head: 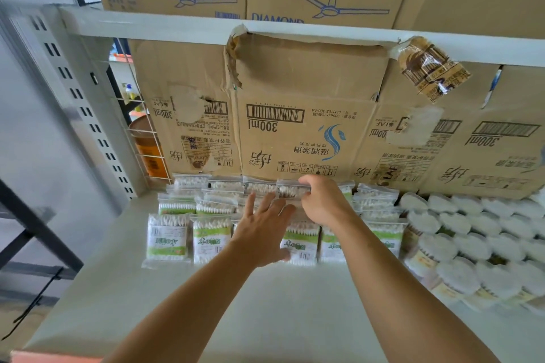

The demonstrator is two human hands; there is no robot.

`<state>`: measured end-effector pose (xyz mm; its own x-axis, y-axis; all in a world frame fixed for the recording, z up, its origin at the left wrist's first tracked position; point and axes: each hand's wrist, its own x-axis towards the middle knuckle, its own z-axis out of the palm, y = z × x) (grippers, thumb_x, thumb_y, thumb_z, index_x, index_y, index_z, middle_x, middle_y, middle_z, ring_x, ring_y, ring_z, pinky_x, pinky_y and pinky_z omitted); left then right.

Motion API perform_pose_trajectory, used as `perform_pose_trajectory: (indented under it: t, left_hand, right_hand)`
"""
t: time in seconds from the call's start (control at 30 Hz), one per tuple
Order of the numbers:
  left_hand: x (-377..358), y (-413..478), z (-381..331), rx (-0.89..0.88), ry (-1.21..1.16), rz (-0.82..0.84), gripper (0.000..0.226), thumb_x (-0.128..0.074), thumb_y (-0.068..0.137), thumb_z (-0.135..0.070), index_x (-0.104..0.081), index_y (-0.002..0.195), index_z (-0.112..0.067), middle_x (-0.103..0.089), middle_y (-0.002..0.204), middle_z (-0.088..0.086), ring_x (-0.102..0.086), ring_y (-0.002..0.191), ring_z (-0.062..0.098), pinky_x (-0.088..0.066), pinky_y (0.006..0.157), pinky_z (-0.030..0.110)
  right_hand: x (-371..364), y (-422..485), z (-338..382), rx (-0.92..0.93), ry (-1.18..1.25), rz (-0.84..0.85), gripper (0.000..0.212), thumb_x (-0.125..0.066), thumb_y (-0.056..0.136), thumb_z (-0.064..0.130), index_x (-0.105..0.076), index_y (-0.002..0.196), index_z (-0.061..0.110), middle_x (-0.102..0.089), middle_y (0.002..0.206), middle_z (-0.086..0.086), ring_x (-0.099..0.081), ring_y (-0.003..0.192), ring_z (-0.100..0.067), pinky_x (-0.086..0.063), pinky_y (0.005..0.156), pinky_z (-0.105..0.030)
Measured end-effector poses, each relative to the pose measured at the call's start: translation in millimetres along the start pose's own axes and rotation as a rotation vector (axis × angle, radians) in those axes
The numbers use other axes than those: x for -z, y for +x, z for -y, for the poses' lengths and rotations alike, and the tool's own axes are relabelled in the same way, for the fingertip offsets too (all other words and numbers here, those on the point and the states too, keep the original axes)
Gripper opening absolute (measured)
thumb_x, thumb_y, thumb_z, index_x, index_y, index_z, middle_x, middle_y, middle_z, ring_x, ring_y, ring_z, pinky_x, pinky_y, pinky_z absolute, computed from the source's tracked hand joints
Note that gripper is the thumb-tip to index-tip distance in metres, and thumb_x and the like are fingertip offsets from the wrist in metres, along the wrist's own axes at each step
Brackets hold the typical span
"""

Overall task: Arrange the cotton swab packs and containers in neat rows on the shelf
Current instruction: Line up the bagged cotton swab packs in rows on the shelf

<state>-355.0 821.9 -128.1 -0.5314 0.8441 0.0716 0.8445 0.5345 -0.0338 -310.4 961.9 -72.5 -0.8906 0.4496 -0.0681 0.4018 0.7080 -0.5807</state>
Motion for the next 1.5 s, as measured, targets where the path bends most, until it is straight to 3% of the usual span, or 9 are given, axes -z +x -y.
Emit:
perform_pose_trajectory:
  t: [0.2, 0.4, 0.53, 0.6, 0.67, 0.9, 1.13, 1.37, 1.5]
  left_hand:
    - [0, -8, -5, -0.001, -0.018, -0.064, 0.079, -0.066, 0.076, -0.052, -0.027, 0.139, -0.023, -0.030, 0.141, -0.002, -0.015, 0.140, 0.020, 0.001, 0.115, 0.052]
    - [1, -14, -8, 0.020, -0.053, -0.085, 0.075, -0.067, 0.079, -0.048, -0.028, 0.138, -0.023, -0.029, 0.141, -0.003, -0.015, 0.140, 0.019, 0.001, 0.115, 0.050]
    - [0, -16, -8, 0.031, -0.060, -0.076, 0.076, -0.066, 0.080, -0.047, -0.026, 0.140, -0.023, -0.026, 0.145, -0.003, -0.010, 0.143, 0.020, 0.003, 0.115, 0.049]
    - [0, -16, -8, 0.036, -0.065, -0.068, 0.076, -0.066, 0.080, -0.046, -0.026, 0.141, -0.023, -0.025, 0.146, -0.002, -0.009, 0.143, 0.020, 0.003, 0.115, 0.050]
    - [0, -17, -9, 0.041, -0.065, -0.067, 0.075, -0.066, 0.081, -0.046, -0.027, 0.140, -0.023, -0.026, 0.146, -0.002, -0.010, 0.143, 0.021, 0.002, 0.115, 0.050]
    - [0, -16, -11, 0.053, -0.067, -0.061, 0.076, -0.066, 0.081, -0.046, -0.025, 0.141, -0.022, -0.025, 0.146, -0.002, -0.010, 0.143, 0.020, 0.002, 0.115, 0.049]
    - [0, -16, -11, 0.057, -0.074, -0.063, 0.074, -0.065, 0.081, -0.045, -0.027, 0.139, -0.020, -0.025, 0.145, -0.002, -0.010, 0.142, 0.020, 0.001, 0.115, 0.050]
    - [-2, -17, -10, 0.061, -0.078, -0.076, 0.074, -0.065, 0.081, -0.046, -0.027, 0.139, -0.022, -0.026, 0.144, -0.004, -0.013, 0.141, 0.019, 0.003, 0.115, 0.049]
    - [-1, -17, -10, 0.065, -0.081, -0.070, 0.078, -0.063, 0.082, -0.048, -0.021, 0.144, -0.023, -0.023, 0.148, -0.004, -0.010, 0.142, 0.020, 0.004, 0.115, 0.048]
  right_hand:
    - [-10, 12, -6, 0.008, -0.058, 0.016, 0.044, -0.045, 0.096, 0.004, -0.047, 0.139, 0.012, -0.059, 0.127, -0.006, -0.059, 0.108, -0.020, -0.049, 0.092, -0.031]
    - [-20, 20, -9, 0.053, -0.146, -0.065, 0.037, -0.050, 0.095, 0.008, -0.056, 0.131, 0.011, -0.062, 0.126, -0.008, -0.060, 0.111, -0.023, -0.050, 0.088, -0.029]
    - [-26, 25, -7, 0.030, -0.180, -0.150, 0.019, -0.055, 0.089, 0.003, -0.070, 0.098, 0.011, -0.070, 0.093, -0.007, -0.065, 0.082, -0.023, -0.055, 0.069, -0.031]
    - [-30, 26, -7, 0.017, -0.216, -0.169, 0.015, -0.058, 0.086, 0.002, -0.065, 0.076, 0.010, -0.064, 0.072, -0.004, -0.061, 0.065, -0.020, -0.053, 0.058, -0.030]
    - [-32, 26, -7, 0.017, -0.225, -0.178, 0.017, -0.060, 0.085, 0.002, -0.063, 0.071, 0.010, -0.060, 0.066, -0.002, -0.059, 0.062, -0.019, -0.050, 0.055, -0.029]
    - [-35, 26, -3, 0.053, -0.298, -0.136, 0.013, -0.059, 0.086, 0.002, -0.066, 0.079, 0.011, -0.062, 0.076, -0.006, -0.061, 0.069, -0.025, -0.049, 0.059, -0.029]
    - [-33, 21, -1, 0.113, -0.332, -0.141, 0.019, -0.053, 0.087, -0.004, -0.067, 0.092, 0.009, -0.056, 0.103, -0.006, -0.060, 0.088, -0.028, -0.050, 0.070, -0.034]
    - [-22, 15, 3, 0.135, -0.342, -0.104, 0.019, -0.052, 0.083, -0.005, -0.058, 0.081, 0.013, -0.062, 0.086, -0.004, -0.060, 0.079, -0.024, -0.053, 0.067, -0.036]
    - [-7, 16, 1, 0.166, -0.252, -0.176, 0.019, -0.054, 0.089, 0.000, -0.052, 0.082, 0.017, -0.060, 0.079, 0.000, -0.058, 0.072, -0.019, -0.051, 0.061, -0.033]
